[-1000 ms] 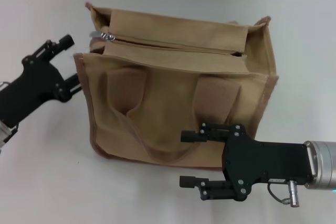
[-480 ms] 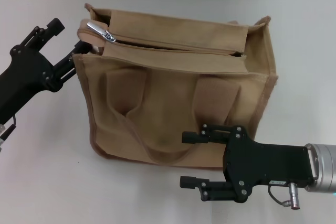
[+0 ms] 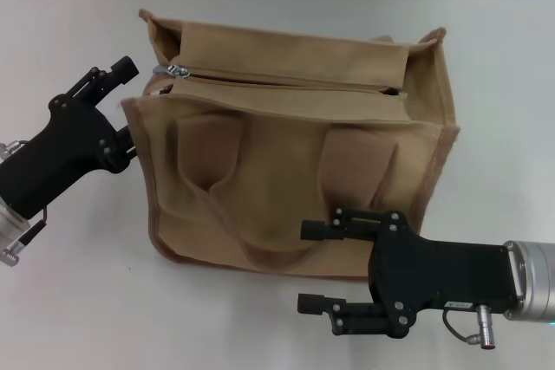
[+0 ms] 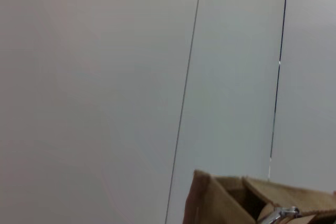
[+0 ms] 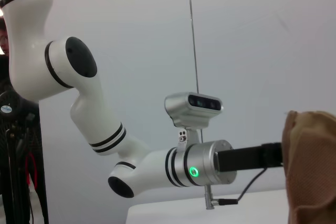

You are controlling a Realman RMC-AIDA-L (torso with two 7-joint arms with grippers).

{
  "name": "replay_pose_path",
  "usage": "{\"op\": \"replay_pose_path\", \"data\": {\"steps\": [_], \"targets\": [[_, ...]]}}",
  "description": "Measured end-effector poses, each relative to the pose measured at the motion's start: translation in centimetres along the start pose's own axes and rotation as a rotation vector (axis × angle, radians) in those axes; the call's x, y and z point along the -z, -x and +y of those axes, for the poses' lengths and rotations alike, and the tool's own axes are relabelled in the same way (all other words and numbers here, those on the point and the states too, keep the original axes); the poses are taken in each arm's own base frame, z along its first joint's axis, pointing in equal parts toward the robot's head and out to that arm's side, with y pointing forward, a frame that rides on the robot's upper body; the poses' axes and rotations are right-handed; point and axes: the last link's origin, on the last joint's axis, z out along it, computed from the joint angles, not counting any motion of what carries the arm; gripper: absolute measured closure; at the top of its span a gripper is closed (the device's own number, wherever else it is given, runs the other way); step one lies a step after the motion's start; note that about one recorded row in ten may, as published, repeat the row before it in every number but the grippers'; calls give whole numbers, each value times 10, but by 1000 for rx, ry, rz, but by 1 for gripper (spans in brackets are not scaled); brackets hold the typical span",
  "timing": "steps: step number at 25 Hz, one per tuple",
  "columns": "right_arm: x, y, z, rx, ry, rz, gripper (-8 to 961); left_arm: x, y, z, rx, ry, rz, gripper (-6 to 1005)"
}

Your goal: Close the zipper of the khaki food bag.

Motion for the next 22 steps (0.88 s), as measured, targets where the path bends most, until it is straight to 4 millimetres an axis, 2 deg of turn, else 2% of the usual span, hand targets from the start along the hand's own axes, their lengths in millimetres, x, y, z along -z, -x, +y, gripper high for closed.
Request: {"op": "replay_pose_path", "data": {"steps": [7,15,22], "targets": [[-1,-1,1,-11,0,-2,233,5,-3,-8,27,-111,64,322],[0,-1,1,-15,-2,-4,233,-1,1,-3,18,-57,27,334],[0,-1,1,-15,-2,-4,233,0,-1,-2,13,-62,51,553]]}}
